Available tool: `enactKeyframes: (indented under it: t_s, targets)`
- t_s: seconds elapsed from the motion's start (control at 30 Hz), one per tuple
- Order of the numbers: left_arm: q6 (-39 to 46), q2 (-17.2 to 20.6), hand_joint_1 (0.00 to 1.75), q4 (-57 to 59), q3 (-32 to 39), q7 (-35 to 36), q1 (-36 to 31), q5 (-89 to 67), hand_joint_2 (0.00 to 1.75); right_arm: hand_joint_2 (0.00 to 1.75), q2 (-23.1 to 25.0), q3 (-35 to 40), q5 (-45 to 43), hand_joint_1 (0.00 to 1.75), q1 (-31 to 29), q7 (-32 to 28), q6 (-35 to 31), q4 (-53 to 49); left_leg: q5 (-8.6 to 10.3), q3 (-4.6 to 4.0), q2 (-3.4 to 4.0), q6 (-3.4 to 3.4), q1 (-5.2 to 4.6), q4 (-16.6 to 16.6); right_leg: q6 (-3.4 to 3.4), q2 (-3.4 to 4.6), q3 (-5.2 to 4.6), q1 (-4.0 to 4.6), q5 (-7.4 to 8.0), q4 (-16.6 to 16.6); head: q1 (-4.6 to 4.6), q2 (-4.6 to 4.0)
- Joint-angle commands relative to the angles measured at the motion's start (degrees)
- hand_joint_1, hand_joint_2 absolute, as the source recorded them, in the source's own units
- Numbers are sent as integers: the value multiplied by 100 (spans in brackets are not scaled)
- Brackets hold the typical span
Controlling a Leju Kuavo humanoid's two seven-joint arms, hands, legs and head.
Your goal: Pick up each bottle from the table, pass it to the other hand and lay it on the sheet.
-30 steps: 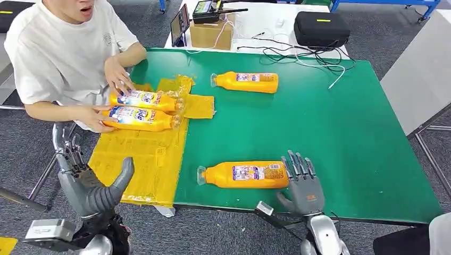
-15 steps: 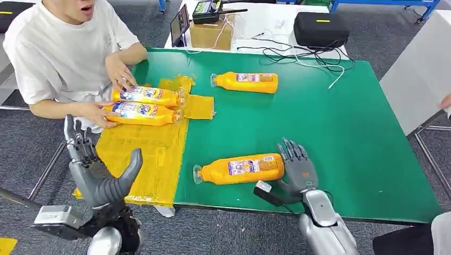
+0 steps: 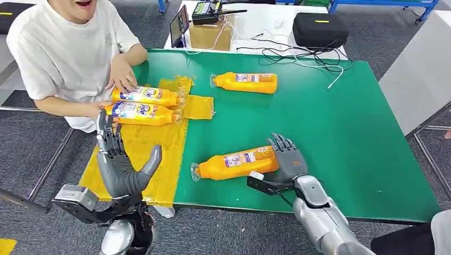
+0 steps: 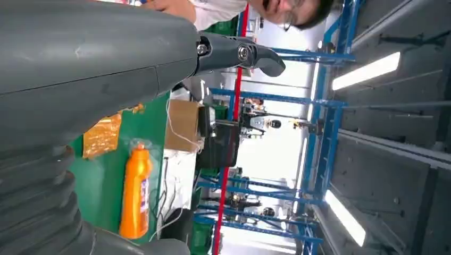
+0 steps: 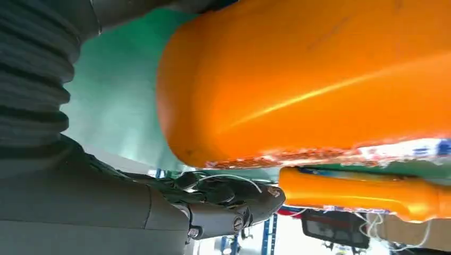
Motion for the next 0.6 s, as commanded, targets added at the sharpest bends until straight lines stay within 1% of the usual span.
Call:
enactKeyframes:
  t_s: [0.03,0.1,0.2,0.27,0.3,0.33,0.4,0.47,0.53,0.57,0.6]
  targets:
    - [-15,137,0,425,-202,36,-239,-78,175,175,34,676,-153,0,-83,-396,438,552,-1,17,-4,-8,3,-8,-10,-6,17,4,-3,-7,-2,0]
    - [-27,146,0,451,-243,38,-235,-86,175,175,59,825,-236,0,-107,-395,729,607,-1,16,-5,-7,3,-6,-9,-5,17,4,-2,-5,0,2]
    - [-28,144,0,463,-252,37,-222,-88,175,175,73,831,-237,0,-96,-380,721,605,0,23,-7,-9,5,-9,-13,-5,23,6,-3,-9,-2,2]
    - [-78,157,0,557,-299,123,-178,-110,175,175,108,1068,-114,0,-100,-259,635,641,2,32,-14,-9,6,-14,-13,-13,32,7,-2,-15,-2,0]
    - [-47,127,0,591,-284,110,-152,-131,175,175,160,1080,-170,0,-58,-233,493,610,1,34,-8,-7,6,-11,-10,-8,33,6,-2,-13,0,2]
    - [-14,120,0,562,-285,75,-88,-191,175,175,195,1301,27,0,-51,-20,336,591,2,34,-7,-9,7,-13,-13,-7,34,7,-1,-14,-2,0]
    - [-31,135,0,522,-306,79,2,-209,175,175,263,1323,-11,0,-8,91,317,546,2,36,-4,-10,7,-13,-13,-4,36,7,0,-14,0,2]
    - [-37,141,0,577,-328,149,42,-291,175,175,189,1493,52,0,-42,341,633,632,-2,42,6,-11,7,-15,-15,6,40,7,-1,-14,0,0]
    - [-165,49,0,423,-247,136,107,-17,175,175,252,1379,-155,0,-228,763,1223,1018,1,44,-2,-10,7,-16,-13,5,41,7,1,-17,-2,2]
    - [-203,71,0,356,-293,113,108,-23,175,175,261,1409,-142,0,-295,825,1341,1124,2,45,-5,-12,6,-17,-16,1,41,7,0,-18,-2,0]
    - [-215,98,0,250,-377,107,120,-65,175,175,332,1260,-289,0,-332,901,1301,1248,-1,43,1,-9,6,-10,-12,9,35,6,0,-11,-2,0]
